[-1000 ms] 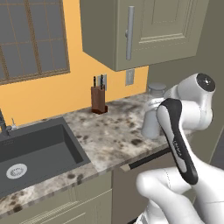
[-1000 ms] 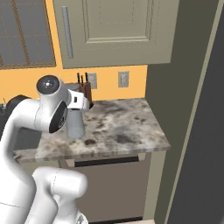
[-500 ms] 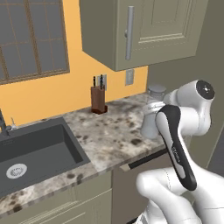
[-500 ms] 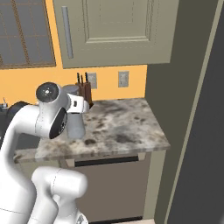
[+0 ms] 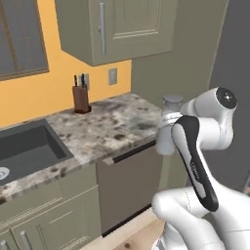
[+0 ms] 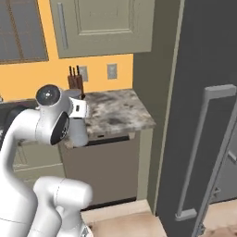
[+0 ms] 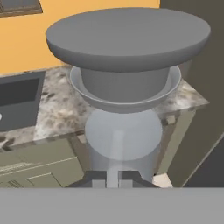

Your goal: Move the squash and brussel sprout from the second highest shelf to the top shelf to make space. Then, place the pitcher from the counter on the cleared second highest shelf.

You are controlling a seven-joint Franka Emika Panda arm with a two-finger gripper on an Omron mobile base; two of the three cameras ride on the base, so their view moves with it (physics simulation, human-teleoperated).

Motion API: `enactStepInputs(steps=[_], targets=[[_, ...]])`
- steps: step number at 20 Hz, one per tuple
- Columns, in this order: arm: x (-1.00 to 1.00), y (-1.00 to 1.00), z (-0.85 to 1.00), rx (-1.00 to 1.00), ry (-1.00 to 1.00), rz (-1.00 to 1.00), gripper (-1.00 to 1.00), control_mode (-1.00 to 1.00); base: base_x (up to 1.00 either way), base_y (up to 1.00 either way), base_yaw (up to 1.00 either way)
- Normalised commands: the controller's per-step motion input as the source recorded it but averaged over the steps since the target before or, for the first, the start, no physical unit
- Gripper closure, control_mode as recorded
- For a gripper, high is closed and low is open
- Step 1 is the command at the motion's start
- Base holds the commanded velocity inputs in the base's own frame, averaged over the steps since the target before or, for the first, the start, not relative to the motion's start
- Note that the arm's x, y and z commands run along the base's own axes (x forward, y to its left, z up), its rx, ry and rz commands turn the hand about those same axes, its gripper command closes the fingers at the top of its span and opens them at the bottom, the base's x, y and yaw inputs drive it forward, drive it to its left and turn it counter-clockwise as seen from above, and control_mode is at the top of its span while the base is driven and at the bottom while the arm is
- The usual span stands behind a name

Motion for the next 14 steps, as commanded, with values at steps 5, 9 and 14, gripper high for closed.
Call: enactStepInputs(steps=[5,9,14], targets=[[0.0,0.0,0.0,0.0,0.0,0.0,1.0,1.0,-1.0,0.0,-0.45],[0.0,0.0,0.0,0.0,0.0,0.0,1.0,1.0,-0.67,-0.07,-0.5],[0.0,0.0,0.0,0.0,0.0,0.0,1.0,1.0,-0.03,-0.41,-0.5]])
